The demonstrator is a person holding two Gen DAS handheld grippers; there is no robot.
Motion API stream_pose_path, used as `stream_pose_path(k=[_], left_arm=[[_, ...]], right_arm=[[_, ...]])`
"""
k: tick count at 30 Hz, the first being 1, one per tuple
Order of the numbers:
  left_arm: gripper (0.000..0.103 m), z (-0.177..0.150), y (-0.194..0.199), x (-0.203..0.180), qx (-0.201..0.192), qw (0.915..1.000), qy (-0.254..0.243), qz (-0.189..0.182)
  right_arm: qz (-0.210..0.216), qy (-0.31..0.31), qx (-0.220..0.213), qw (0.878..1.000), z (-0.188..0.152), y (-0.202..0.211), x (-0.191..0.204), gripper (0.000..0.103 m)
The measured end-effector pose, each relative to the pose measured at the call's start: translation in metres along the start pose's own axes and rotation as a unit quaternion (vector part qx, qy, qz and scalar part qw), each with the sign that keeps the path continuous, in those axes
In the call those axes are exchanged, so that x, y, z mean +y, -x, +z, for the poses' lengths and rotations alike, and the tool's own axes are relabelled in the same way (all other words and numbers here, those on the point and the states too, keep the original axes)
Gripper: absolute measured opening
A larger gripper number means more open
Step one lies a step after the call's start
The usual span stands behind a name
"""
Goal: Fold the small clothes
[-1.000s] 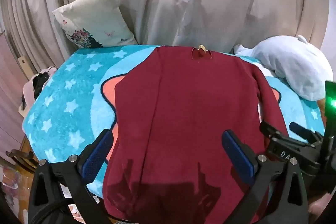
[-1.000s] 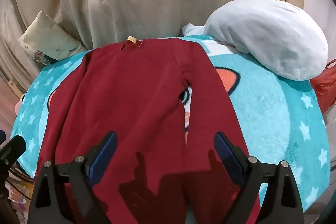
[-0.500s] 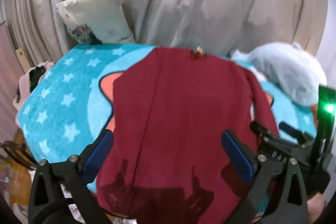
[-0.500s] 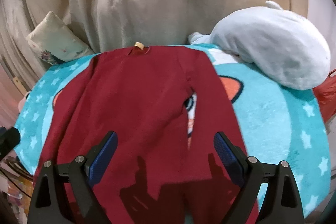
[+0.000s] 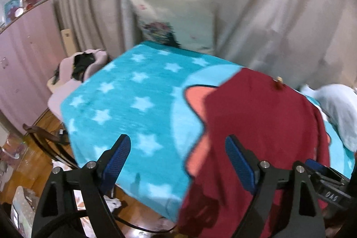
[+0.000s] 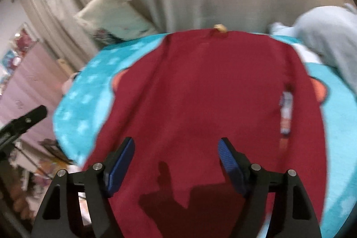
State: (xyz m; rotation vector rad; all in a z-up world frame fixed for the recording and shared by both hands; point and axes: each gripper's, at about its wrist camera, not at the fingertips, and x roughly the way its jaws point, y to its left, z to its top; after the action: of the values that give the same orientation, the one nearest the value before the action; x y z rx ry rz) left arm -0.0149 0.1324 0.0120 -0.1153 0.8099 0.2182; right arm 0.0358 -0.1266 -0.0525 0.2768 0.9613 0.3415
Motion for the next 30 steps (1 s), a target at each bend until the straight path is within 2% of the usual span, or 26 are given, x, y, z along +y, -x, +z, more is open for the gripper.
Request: stream_pose_path(k=[5,11,13,15,16,17,23,26,30], left_arm=[[0.086,0.01,-0.011,0.054,0.01,0.9996,0.025,0.0],[0.086,0.019,-0.027,0.096,0.027,0.9989,0.037,-0.011],[0.086,0.022,-0.032,0.107,0.03,0.9987,0.039,-0.014],[0.086,0.025,-0.035,0.118,0.034,0.9984,0.042,-0.018],[0.086,0.027,-0.037,0.124,0.034,0.9982,0.045,-0.02],[0.086,0.029,-0.038,0.13,0.033,0.998,0.049,-0.023],[0.086,0.035,-0.035,0.166,0.024,0.9968,0.07,-0.03],[0.086,0.036,-0.027,0.183,0.016,0.9959,0.084,-0.032],[0.086,0.033,-0.017,0.201,0.01,0.9955,0.093,-0.012]], right_arm=[[0.066,-0.035,0.053,0.996,0.006,-0.045,0.029,0.074],[0.066,-0.068,0.098,0.991,0.002,-0.088,0.051,0.071],[0.038,-0.053,0.108,0.992,0.001,-0.096,0.063,0.071],[0.008,-0.033,0.119,0.992,-0.002,-0.104,0.072,0.048],[0.002,-0.036,0.126,0.991,-0.003,-0.106,0.076,0.019],[-0.003,-0.042,0.124,0.991,-0.001,-0.104,0.078,0.013],[0.024,-0.004,0.097,0.995,0.029,-0.095,0.121,0.009],[0.045,0.028,0.099,0.994,0.056,-0.124,0.162,0.009],[0.065,0.087,0.091,0.99,0.088,-0.169,0.226,0.009]])
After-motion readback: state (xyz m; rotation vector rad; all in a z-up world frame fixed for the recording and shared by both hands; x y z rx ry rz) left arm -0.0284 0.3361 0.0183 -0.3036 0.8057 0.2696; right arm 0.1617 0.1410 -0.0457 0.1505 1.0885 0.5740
